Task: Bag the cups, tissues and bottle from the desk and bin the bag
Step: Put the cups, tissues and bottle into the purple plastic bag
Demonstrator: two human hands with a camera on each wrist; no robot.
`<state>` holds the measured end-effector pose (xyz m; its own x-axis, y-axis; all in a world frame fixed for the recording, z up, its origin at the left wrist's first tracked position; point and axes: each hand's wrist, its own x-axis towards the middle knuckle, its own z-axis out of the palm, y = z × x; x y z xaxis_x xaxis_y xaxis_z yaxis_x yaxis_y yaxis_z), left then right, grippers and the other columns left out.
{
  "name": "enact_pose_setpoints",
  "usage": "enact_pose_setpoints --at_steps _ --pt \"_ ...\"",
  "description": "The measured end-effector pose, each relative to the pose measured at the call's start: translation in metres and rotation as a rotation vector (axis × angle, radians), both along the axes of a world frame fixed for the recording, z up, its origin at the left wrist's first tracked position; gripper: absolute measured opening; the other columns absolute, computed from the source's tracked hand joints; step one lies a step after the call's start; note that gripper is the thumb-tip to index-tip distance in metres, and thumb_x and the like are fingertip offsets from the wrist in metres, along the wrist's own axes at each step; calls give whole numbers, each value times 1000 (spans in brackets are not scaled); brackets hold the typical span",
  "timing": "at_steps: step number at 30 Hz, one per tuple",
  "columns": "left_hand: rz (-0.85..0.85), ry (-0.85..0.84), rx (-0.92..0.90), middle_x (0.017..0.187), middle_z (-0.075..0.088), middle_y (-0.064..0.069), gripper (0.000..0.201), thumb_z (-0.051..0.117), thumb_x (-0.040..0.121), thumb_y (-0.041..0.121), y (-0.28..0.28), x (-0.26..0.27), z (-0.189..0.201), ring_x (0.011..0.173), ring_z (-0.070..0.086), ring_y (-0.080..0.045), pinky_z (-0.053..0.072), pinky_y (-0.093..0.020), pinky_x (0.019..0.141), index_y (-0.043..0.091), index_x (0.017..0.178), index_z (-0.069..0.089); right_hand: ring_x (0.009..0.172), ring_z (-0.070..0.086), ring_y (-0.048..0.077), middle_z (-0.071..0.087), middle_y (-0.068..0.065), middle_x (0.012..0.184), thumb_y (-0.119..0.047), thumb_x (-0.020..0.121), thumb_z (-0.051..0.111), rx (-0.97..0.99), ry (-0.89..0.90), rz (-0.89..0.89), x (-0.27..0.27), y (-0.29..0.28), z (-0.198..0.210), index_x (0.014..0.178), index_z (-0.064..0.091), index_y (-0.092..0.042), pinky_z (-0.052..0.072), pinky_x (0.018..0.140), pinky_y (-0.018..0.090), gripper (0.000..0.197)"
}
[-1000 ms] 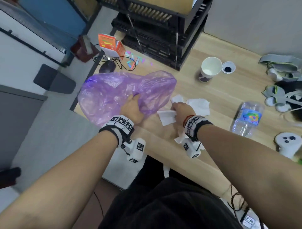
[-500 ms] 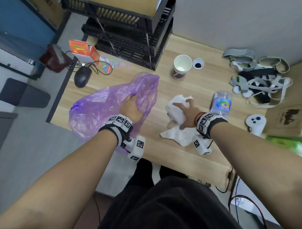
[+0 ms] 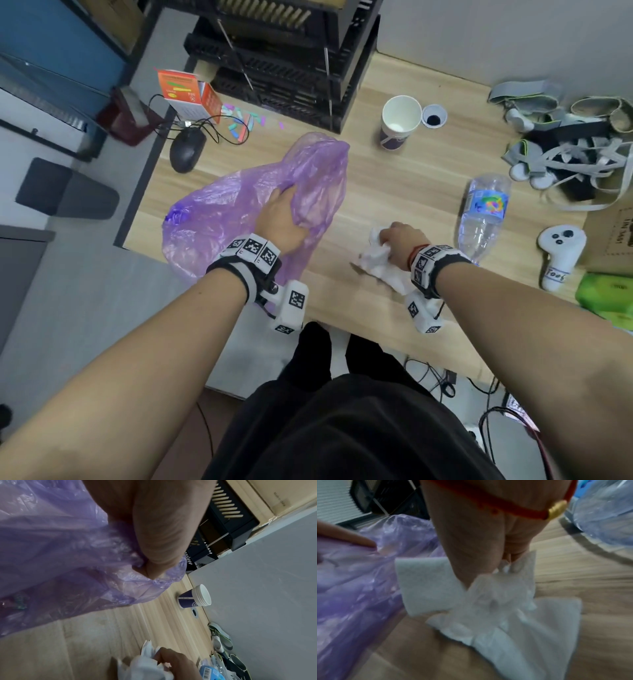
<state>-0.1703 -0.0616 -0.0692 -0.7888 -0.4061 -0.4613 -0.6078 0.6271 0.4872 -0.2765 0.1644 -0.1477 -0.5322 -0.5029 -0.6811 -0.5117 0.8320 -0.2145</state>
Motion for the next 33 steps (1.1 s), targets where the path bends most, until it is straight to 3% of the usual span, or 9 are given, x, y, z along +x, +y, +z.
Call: enact_pose_setpoints --at_steps 7,10,13,16,18,21,23,28,33 --pt "-52 74 78 161 21 -7 98 73 72 12 5 -11 65 148 23 -23 24 -35 119 17 153 18 79 59 21 62 3 81 -12 79 66 -490 -147 -324 -26 -62 88 68 55 -27 40 71 23 22" --pt "-26 191 265 158 30 -5 98 72 67 12 18 -23 106 142 34 -19 34 -40 115 17 152 24 92 64 18 69 8 96 -11 85 60 -608 -268 -231 -19 -99 124 89 66 -19 51 87 28 10" --pt "85 332 598 138 50 9 91 66 68 -3 29 -29 144 104 59 -15 52 -42 92 22 149 33 112 54 16 61 8 125 -26 72 62 -620 -341 -364 -8 -116 138 124 58 -18 46 104 42 52" --pt "158 431 726 132 55 14 89 55 67 -13 15 -23 169 69 55 -16 46 -30 67 30 144 42 84 57 17 61 0 88 -35 77 56 -595 -294 -377 2 -125 132 91 59 -22 55 77 37 19" --pt "136 435 584 146 46 6 88 56 69 -13 -4 -13 174 51 54 -5 45 -19 53 29 145 40 83 60 20 60 -5 90 -33 80 68 -557 -456 -422 8 -121 133 103 56 -23 57 68 37 28" --pt "37 307 246 154 38 2 89 64 71 -5 -27 0 159 96 69 -11 51 -20 74 26 149 33 106 58 32 45 -3 121 -26 82 74 -353 -572 -351 5 -107 126 144 33 -22 55 88 47 75" --pt "-19 168 120 156 35 -4 92 68 70 0 -29 2 138 134 47 -21 40 -20 95 24 150 30 95 62 31 51 6 130 -19 85 71 -383 -571 -419 -4 -95 132 141 42 -15 57 83 46 63" --pt "-116 33 100 157 32 -8 97 70 68 4 -4 -10 99 140 39 -26 39 -33 110 22 152 25 46 61 13 67 13 78 -11 88 65 -745 -342 -797 -46 -37 152 101 66 0 52 43 24 18" --pt "-167 -5 156 159 27 -7 99 69 70 2 37 -34 80 137 43 -31 44 -29 98 22 153 19 86 66 30 67 8 88 -25 75 61 -553 264 -1034 -78 52 126 93 63 -20 51 76 35 19"
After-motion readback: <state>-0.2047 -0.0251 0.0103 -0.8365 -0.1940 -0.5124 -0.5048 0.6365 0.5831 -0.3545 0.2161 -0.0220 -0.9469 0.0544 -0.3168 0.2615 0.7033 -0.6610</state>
